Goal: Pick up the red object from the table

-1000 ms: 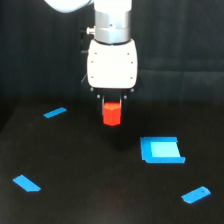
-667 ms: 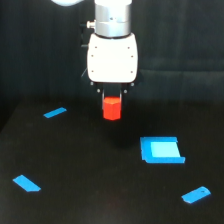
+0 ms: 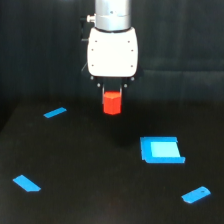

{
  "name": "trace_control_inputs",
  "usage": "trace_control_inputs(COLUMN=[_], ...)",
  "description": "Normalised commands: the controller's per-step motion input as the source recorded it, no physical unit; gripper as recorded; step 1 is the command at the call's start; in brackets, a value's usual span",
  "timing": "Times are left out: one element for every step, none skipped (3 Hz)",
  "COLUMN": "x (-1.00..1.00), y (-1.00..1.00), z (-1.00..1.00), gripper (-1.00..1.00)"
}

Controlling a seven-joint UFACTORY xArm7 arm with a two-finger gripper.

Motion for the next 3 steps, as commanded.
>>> trace_control_inputs(x=[0.0, -0.05, -0.09], y=[0.18, 0.01, 0.11], z=[0.31, 0.19, 0.16], gripper=[-0.93, -1.0, -0.88])
